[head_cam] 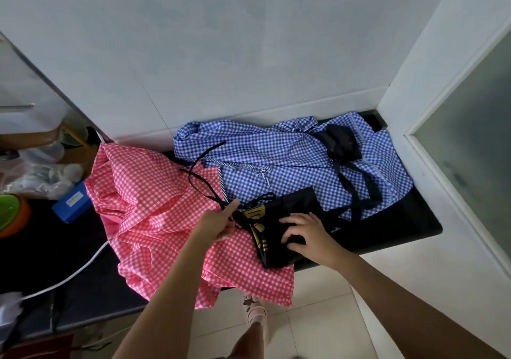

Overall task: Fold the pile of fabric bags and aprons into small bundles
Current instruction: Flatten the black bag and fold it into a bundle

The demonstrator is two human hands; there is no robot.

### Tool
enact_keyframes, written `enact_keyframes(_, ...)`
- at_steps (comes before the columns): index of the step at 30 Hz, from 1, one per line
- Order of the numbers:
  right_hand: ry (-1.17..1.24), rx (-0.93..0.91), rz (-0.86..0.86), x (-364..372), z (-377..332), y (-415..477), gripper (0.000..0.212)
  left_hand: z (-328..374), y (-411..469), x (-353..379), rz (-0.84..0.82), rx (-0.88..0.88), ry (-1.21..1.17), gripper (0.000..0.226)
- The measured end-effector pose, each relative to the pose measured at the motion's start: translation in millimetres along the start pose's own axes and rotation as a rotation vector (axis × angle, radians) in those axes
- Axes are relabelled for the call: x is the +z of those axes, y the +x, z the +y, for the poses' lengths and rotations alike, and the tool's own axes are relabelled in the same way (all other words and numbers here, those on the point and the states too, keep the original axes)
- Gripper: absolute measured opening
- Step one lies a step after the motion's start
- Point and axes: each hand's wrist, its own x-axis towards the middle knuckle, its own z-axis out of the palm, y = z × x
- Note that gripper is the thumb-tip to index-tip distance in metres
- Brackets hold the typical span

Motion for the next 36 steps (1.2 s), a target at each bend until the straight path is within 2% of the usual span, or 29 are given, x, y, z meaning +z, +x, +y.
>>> enact_keyframes(3,-0.013,0.006,-0.014,-3,-4,0,0.013,18,2,12,0.019,0.004,0.028,0.049)
enact_keyframes(5,-0.044,0.026,-0.049,-6,-7,2,0.018,32,2,10,0.086,0.030,0.100,0.038)
enact_keyframes(7,-0.035,0.046,-0.053,-9,-10,5,0.027,50,-2,1,0.243,0.177,0.351,0.032)
enact_keyframes(9,0.057,0.098,0.000,-9,-15,7,0.044,70,-9,-6,0.327,0.367,0.421,0.034)
enact_keyframes(10,0.120,0.145,0.024,-9,-18,9,0.054,79,-12,-8,0.292,0.419,0.340,0.035)
enact_keyframes(13,0.336,0.268,0.072,-14,-32,18,0.088,102,-23,-6,0.066,0.438,-0.123,0.023)
enact_keyframes(16,0.517,0.341,0.229,-27,-44,35,0.107,114,-43,1,-0.149,0.476,-0.332,0.024)
enact_keyframes(19,0.529,0.227,0.316,-36,-52,56,0.094,116,-62,10,-0.396,0.443,-0.463,0.030)
enact_keyframes(22,0.632,0.099,0.327,-53,-64,64,0.046,107,-74,21,-0.578,0.324,-0.603,0.033)
enact_keyframes(24,0.839,0.083,0.315,-67,-71,60,0.015,96,-76,24,-0.637,0.249,-0.674,0.034)
enact_keyframes(25,0.926,0.110,0.307,-70,-69,56,0.007,89,-76,26,-0.645,0.199,-0.700,0.037)
enact_keyframes(27,1.018,0.190,0.277,-71,-56,46,0.009,74,-75,30,-0.621,0.094,-0.668,0.044)
enact_keyframes(30,1.159,0.272,0.246,-61,-38,31,0.028,52,-74,43,-0.474,0.075,-0.401,0.047)
enact_keyframes(33,1.288,0.401,0.273,-50,-30,13,0.025,37,-75,52,-0.263,0.218,0.029,0.034)
enact_keyframes(36,1.010,0.507,0.327,-32,-27,-2,0.010,29,-67,55,-0.125,0.469,0.436,0.027)
